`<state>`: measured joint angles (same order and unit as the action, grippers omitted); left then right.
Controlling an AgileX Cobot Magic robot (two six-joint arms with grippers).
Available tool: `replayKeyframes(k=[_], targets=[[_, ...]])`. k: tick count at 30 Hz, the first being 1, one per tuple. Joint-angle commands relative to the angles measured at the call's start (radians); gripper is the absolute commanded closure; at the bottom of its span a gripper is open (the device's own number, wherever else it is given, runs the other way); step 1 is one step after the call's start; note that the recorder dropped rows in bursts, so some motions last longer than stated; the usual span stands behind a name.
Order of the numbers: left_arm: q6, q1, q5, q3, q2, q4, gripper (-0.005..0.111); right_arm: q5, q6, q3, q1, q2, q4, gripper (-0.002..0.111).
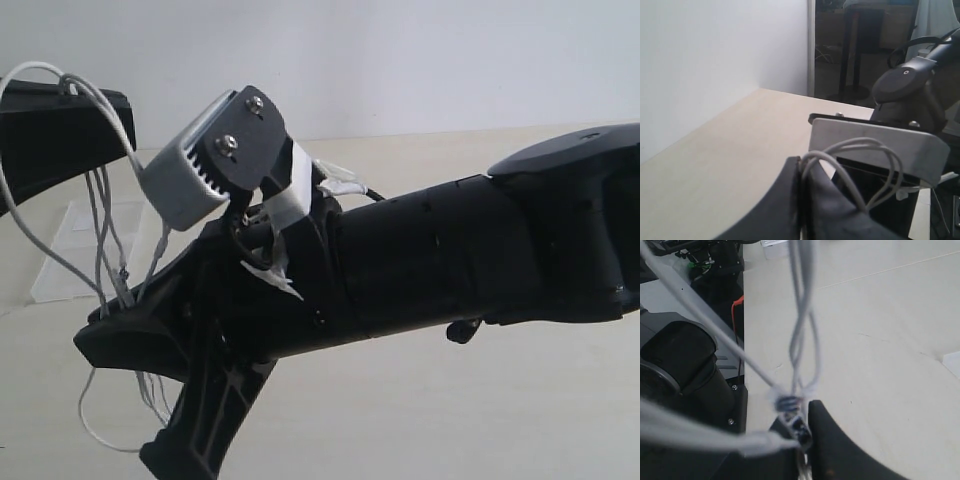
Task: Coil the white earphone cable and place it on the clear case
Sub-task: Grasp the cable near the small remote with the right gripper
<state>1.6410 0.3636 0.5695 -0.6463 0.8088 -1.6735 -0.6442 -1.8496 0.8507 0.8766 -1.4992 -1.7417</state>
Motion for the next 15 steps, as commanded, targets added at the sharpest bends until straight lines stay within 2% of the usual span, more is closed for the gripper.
replayKeyframes(k=[1, 9, 15], targets=[[0.011, 0.004, -0.010, -0.008, -0.008, 0.019, 0.107, -0.012, -0.016, 0.005, -0.004, -0.004, -0.003, 0.108], [0.011, 0.004, -0.069, -0.008, -0.018, 0.020, 0.107, 0.003, 0.001, 0.003, -0.004, -0.004, -0.003, 0.108], [0.011, 0.004, -0.162, -0.008, -0.077, 0.006, 0.107, 0.016, 0.021, 0.003, -0.004, -0.004, -0.003, 0.108]])
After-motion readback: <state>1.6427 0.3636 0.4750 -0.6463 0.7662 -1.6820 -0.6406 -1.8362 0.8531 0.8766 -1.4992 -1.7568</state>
